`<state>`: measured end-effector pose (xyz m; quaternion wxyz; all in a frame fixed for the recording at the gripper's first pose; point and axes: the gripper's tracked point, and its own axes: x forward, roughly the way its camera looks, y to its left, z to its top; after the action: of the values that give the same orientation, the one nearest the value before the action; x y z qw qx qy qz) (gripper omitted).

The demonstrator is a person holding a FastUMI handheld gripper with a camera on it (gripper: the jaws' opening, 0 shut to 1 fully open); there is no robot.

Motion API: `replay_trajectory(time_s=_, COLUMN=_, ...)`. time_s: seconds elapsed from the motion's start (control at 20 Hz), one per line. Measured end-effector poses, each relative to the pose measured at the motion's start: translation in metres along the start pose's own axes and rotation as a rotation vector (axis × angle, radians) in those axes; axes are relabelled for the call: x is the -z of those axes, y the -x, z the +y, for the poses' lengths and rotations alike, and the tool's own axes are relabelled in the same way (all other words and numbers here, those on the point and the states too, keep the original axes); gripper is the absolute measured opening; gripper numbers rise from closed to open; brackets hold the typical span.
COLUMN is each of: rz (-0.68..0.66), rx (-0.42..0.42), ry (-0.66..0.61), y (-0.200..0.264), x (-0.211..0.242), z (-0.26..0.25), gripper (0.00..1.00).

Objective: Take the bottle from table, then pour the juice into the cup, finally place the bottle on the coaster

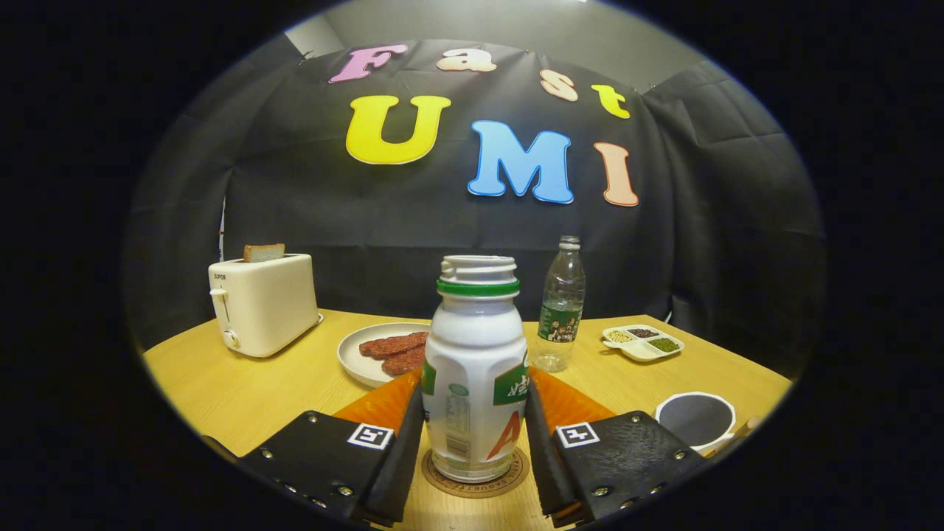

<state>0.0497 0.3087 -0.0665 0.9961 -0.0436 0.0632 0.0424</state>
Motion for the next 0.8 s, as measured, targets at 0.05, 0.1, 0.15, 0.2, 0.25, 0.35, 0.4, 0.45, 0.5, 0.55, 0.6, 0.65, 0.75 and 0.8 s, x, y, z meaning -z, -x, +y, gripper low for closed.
replay_trajectory(time_s=0.05, rz=-0.003, rx=0.0, ry=-0.004, y=0.0, x=0.0, z=0.0, gripper=0.66)
replay_trajectory(time_s=0.1, rz=-0.004, rx=-0.001, ry=-0.009, y=0.0, x=0.001, z=0.0, gripper=0.66)
replay_trajectory(time_s=0.15, rz=-0.005, rx=-0.003, ry=-0.011, y=0.0, x=0.001, z=0.0, gripper=0.66)
replay_trajectory(time_s=0.2, rz=-0.006, rx=-0.005, ry=-0.012, y=-0.001, x=0.001, z=-0.001, gripper=0.66)
replay_trajectory(time_s=0.25, rz=-0.008, rx=-0.007, ry=-0.013, y=0.0, x=0.002, z=-0.001, gripper=0.66)
replay_trajectory(time_s=0.35, rz=-0.013, rx=-0.008, ry=-0.014, y=0.0, x=0.001, z=-0.002, gripper=0.66)
replay_trajectory(time_s=0.4, rz=-0.013, rx=-0.008, ry=-0.014, y=0.0, x=0.002, z=-0.002, gripper=0.66)
replay_trajectory(time_s=0.45, rz=-0.015, rx=-0.01, ry=-0.013, y=0.0, x=0.001, z=-0.002, gripper=0.69)
replay_trajectory(time_s=0.5, rz=-0.01, rx=0.001, ry=-0.011, y=0.0, x=0.003, z=-0.004, gripper=0.71)
replay_trajectory(time_s=0.55, rz=-0.006, rx=0.001, ry=-0.002, y=0.0, x=0.005, z=-0.005, gripper=0.79)
replay_trajectory(time_s=0.6, rz=-0.005, rx=0.0, ry=0.007, y=0.007, x=0.0, z=-0.003, gripper=0.88)
replay_trajectory(time_s=0.65, rz=-0.015, rx=-0.007, ry=0.01, y=0.007, x=-0.003, z=-0.002, gripper=0.97)
replay_trajectory(time_s=0.75, rz=-0.038, rx=-0.016, ry=0.009, y=0.018, x=-0.019, z=-0.001, gripper=0.97)
replay_trajectory(time_s=0.8, rz=-0.046, rx=-0.023, ry=0.004, y=0.025, x=-0.029, z=-0.001, gripper=0.97)
